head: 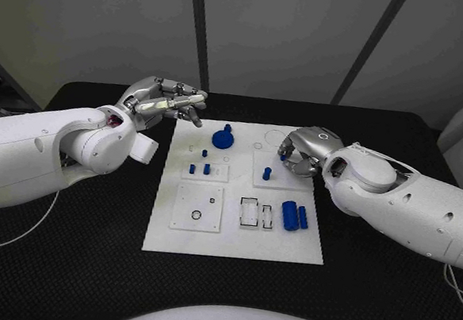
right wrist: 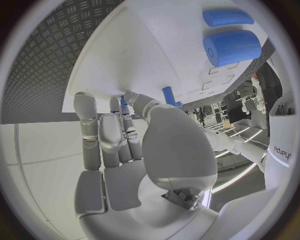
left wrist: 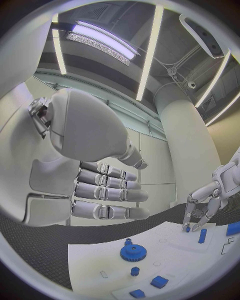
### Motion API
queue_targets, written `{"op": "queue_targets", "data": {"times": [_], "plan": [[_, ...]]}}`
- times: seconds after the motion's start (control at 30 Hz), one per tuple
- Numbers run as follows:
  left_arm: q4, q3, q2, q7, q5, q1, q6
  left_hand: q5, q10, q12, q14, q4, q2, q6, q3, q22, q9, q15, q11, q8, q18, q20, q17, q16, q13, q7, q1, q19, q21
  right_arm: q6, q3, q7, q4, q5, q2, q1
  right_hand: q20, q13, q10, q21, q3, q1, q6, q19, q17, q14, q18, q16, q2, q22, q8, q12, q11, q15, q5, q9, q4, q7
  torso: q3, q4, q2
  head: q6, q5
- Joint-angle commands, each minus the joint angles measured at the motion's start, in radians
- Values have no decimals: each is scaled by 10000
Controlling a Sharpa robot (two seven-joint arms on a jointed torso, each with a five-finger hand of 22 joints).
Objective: Assemble the parts on the task board
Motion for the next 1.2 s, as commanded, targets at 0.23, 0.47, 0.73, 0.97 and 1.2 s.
{"op": "queue_targets", "data": {"times": [0.23,0.47,0.73,0.97,1.2], "plan": [[20,6,15,55,46,13,97,-22,-75,-53,56,-56,-33,-57,-29,-9,-9,19,-9,32,502,3,-10,-64,-17,32,90,96,-46,277,6,166,-95,234,55,20,-56,-28,177,170,87,93,220,130,93,63,-88,133,141,202,87,79,-40,-70,32,31,0,-28,2,-18,4,-40,27],[15,6,38,55,46,13,100,-22,-73,-51,63,-68,-17,-61,-24,-24,-13,18,-6,36,502,0,-15,-76,-27,40,115,112,-57,285,7,147,-128,244,102,21,-93,-22,435,414,167,194,503,272,184,131,-137,251,368,528,172,126,-126,-139,1,72,-59,-103,7,-8,3,-73,23],[4,6,39,42,46,13,95,-22,-73,-51,63,-68,-17,-61,-24,-24,-13,18,-6,36,502,0,-15,-76,-27,40,115,112,-57,76,7,38,-152,188,111,21,-147,18,745,761,165,260,805,491,345,238,-217,419,547,1008,273,155,-220,-218,-125,145,-148,-178,5,-14,-1,-92,29],[-9,6,43,28,46,13,90,-22,-72,-51,66,-74,-13,-63,-23,-30,-14,18,-5,38,502,-1,-18,-82,-31,42,127,119,-61,-337,8,-109,-138,57,118,20,-167,30,839,919,166,279,895,590,386,275,-256,464,616,1232,299,139,-252,-242,-165,173,-180,-203,9,-12,-7,-111,19],[-30,6,41,15,46,12,98,-22,-72,-51,66,-74,-13,-63,-23,-30,-14,18,-5,38,502,-1,-18,-82,-31,42,127,119,-61,-725,11,-157,-60,10,53,20,-175,32,860,980,178,300,913,626,391,284,-271,472,631,1321,299,125,-258,-251,-172,180,-206,-206,8,-20,-7,-117,8]]}}
